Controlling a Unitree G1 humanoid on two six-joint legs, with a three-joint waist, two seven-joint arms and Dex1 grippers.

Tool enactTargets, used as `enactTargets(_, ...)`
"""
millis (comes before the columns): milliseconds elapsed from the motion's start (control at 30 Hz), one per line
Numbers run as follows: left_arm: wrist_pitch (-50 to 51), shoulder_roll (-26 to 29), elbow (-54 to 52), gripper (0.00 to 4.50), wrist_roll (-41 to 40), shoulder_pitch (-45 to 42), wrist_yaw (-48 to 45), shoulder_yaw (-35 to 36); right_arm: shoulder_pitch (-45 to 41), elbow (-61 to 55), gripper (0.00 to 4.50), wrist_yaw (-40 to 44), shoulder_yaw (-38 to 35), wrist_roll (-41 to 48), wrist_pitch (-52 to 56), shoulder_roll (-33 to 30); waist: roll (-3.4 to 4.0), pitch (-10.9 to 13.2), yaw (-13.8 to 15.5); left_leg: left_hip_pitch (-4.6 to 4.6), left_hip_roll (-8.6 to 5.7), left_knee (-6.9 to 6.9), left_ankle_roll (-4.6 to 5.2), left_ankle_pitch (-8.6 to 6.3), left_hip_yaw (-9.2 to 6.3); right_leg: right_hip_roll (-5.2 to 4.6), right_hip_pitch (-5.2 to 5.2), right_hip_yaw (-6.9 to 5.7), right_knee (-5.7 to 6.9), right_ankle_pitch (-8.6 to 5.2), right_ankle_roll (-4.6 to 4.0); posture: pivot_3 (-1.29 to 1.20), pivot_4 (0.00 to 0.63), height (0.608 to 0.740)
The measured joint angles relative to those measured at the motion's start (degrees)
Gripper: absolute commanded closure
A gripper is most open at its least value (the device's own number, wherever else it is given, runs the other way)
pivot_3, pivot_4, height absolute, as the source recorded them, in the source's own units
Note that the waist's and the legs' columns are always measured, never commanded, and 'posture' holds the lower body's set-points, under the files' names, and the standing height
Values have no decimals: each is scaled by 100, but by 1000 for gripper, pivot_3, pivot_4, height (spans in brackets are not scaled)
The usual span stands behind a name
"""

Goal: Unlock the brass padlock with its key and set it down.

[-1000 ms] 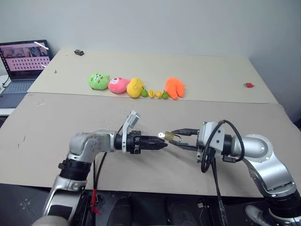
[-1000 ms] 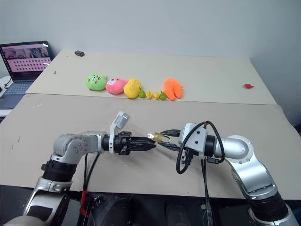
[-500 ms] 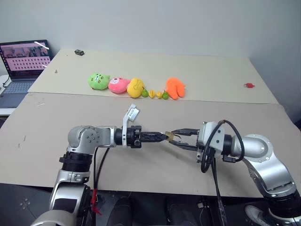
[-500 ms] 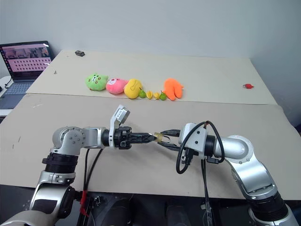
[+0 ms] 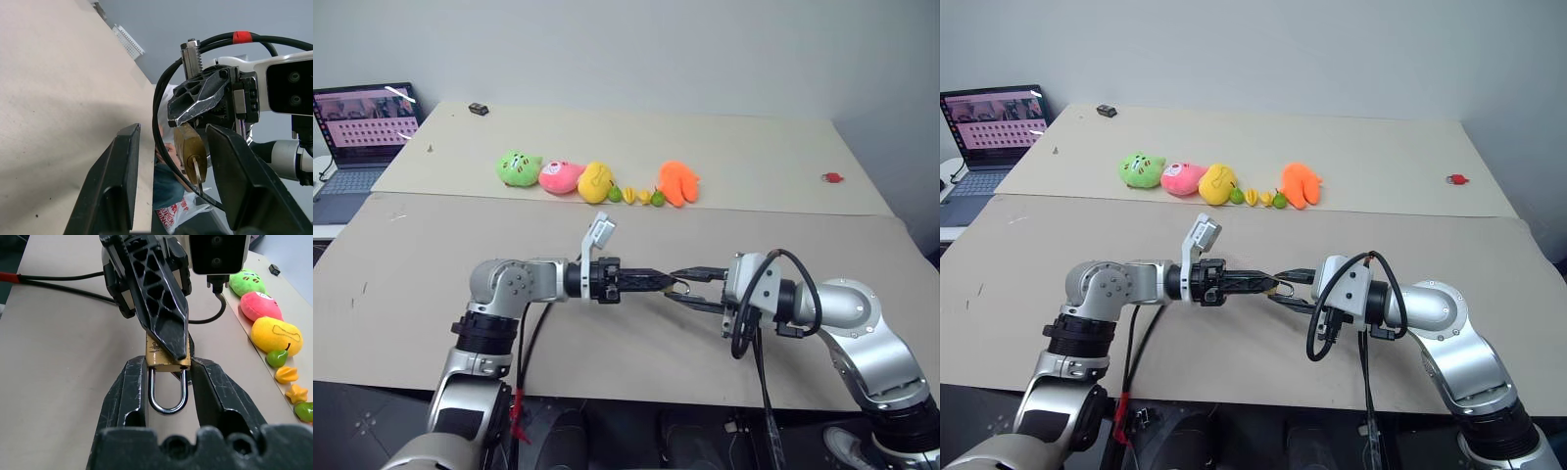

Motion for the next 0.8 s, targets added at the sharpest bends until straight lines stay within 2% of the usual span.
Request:
enactTargets(33, -3, -13, 11, 4095, -4, -3, -3, 9, -2, 12, 3594, -21, 0, -57, 0, -2, 0, 0, 1, 1, 0, 0, 0, 0, 0, 0, 1, 0, 0, 0, 0, 0, 150, 717)
enactTargets(100, -2, -23, 43, 4450, -15, -5, -7, 9, -3, 18, 3594, -37, 3, -76, -1, -1, 0, 0, -1, 0, 0, 0, 0, 0, 0, 0, -1, 0, 0, 0, 0, 0, 150, 717)
enactTargets(633, 370, 189, 6, 4451, -234, -34, -65, 71, -124, 83, 3594, 91, 119, -62, -171, 49, 0, 0, -5, 0, 0, 0, 0, 0, 0, 0, 0, 0, 0, 0, 0, 0, 150, 717)
enactTargets(700, 356, 190, 6, 3448, -231, -33, -65, 64, -126, 96, 3594, 96, 119, -62, -183, 49, 0, 0, -5, 0, 0, 0, 0, 0, 0, 0, 0, 0, 0, 0, 0, 0, 150, 717)
enactTargets(733, 357, 212, 1, 3306, -227, -32, -76, 37, -130, 117, 3594, 94, 110, -64, -183, 48, 0, 0, -7, 0, 0, 0, 0, 0, 0, 0, 0, 0, 0, 0, 0, 0, 150, 717)
enactTargets(800, 363, 236, 2, 2498, -221, -30, -90, 15, -143, 166, 3594, 82, 94, -64, -183, 45, 0, 0, -8, 0, 0, 0, 0, 0, 0, 0, 0, 0, 0, 0, 0, 0, 150, 717)
